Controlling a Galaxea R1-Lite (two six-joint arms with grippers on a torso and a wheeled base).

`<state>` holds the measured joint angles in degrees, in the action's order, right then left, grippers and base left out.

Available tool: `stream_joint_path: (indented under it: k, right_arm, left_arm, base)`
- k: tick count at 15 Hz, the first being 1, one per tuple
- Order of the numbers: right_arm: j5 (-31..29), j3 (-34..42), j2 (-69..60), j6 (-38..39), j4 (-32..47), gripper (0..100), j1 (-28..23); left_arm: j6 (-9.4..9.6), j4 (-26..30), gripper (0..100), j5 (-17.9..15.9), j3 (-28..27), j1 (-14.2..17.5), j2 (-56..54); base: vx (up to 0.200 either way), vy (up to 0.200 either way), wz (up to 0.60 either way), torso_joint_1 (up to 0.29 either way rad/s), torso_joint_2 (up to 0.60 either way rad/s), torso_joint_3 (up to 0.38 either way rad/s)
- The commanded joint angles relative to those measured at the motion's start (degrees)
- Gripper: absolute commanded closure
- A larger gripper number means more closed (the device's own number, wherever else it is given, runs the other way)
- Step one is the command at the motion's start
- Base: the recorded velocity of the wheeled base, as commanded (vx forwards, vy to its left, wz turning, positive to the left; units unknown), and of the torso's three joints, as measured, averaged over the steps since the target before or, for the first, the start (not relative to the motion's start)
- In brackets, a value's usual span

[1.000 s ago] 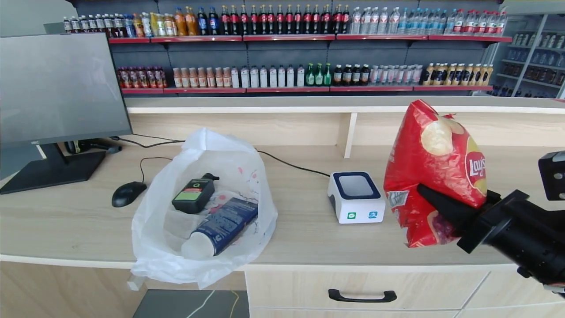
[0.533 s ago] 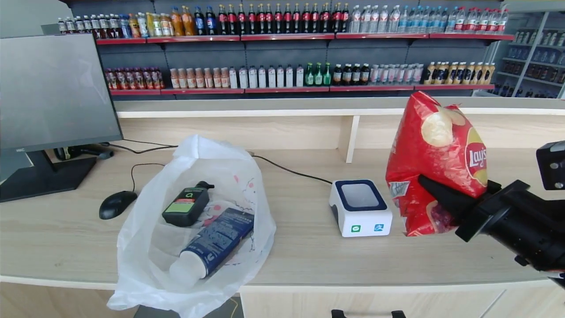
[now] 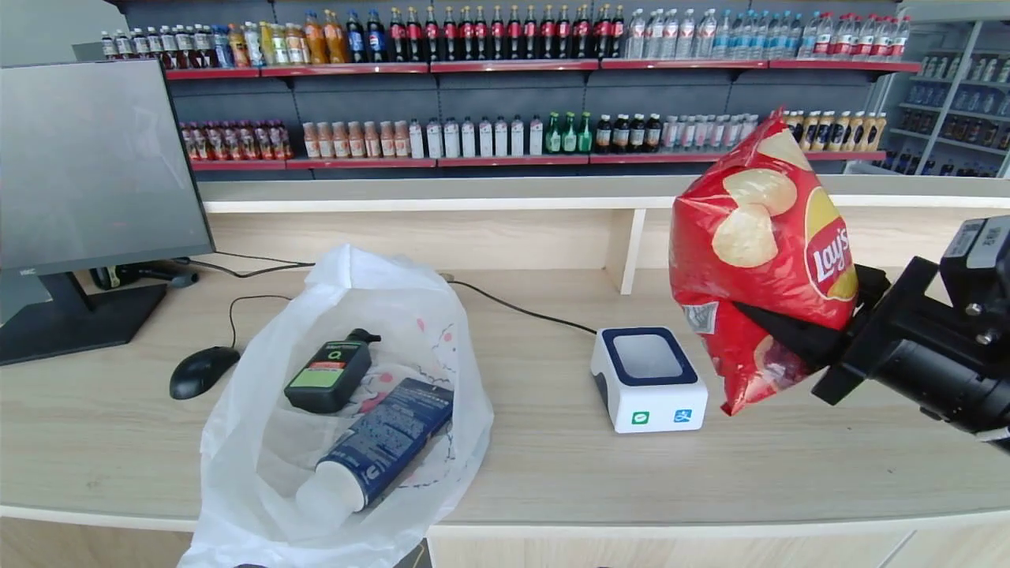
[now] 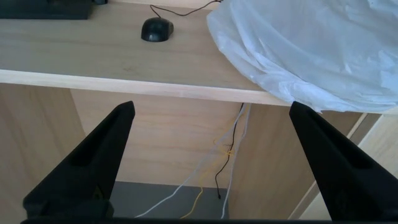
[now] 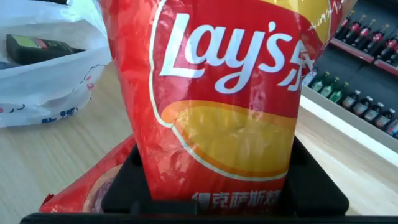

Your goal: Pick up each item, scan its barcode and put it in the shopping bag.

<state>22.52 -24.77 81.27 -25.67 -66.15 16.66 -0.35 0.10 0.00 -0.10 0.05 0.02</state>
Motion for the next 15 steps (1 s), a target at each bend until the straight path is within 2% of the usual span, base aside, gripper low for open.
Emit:
stream_joint_path:
  k: [1, 4, 5, 6, 8, 10, 12, 15]
  right_arm:
    - [1.30, -3.27, 0.20, -4.12, 0.76, 100, -2.07]
    - [-2.92, -2.47, 4.51, -17.66, 1.28, 100, 8.30]
    - [-5.38, -2.30, 6.88, -23.90, -0.47, 100, 9.88]
    - [-5.38, -2.91, 8.99, -28.38, -4.43, 100, 9.79]
    - [-5.38, -2.91, 13.21, -30.58, -15.42, 100, 9.70]
    - [-4.85, -0.63, 17.07, -31.28, -22.36, 100, 9.70]
    - [-3.71, 2.45, 18.39, -34.88, -23.85, 100, 9.26]
    - [-2.65, 2.97, 18.83, -34.44, -23.85, 100, 8.91]
  left_arm:
    - [0.00, -0.01, 0, 0.00, 0.01, 0.04, -0.02]
    - [0.00, -0.01, 0, 0.00, 0.01, -0.05, -0.02]
    - [0.00, -0.01, 0, 0.00, 0.01, -0.05, -0.02]
    - [-0.09, -0.01, 0, 0.00, 0.01, 0.04, -0.02]
    - [-0.26, -0.01, 0, 0.00, 0.01, 0.04, -0.02]
    - [-0.17, -0.01, 0, 0.00, 0.01, 0.04, -0.02]
    - [-0.17, -0.01, 0, 0.00, 0.01, 0.04, -0.02]
    - [-0.17, -0.01, 0, 0.00, 0.01, -0.05, -0.02]
  base:
    - [0.000, 0.000, 0.00, 0.000, 0.00, 0.000]
    - [0.000, 0.000, 0.00, 0.000, 0.00, 0.000]
    - [0.000, 0.000, 0.00, 0.000, 0.00, 0.000]
    - [0.000, 0.000, 0.00, 0.000, 0.00, 0.000]
    - [0.000, 0.000, 0.00, 0.000, 0.00, 0.000]
    - [0.000, 0.000, 0.00, 0.000, 0.00, 0.000]
    - [0.000, 0.000, 0.00, 0.000, 0.00, 0.000]
    - [0.000, 0.000, 0.00, 0.000, 0.00, 0.000]
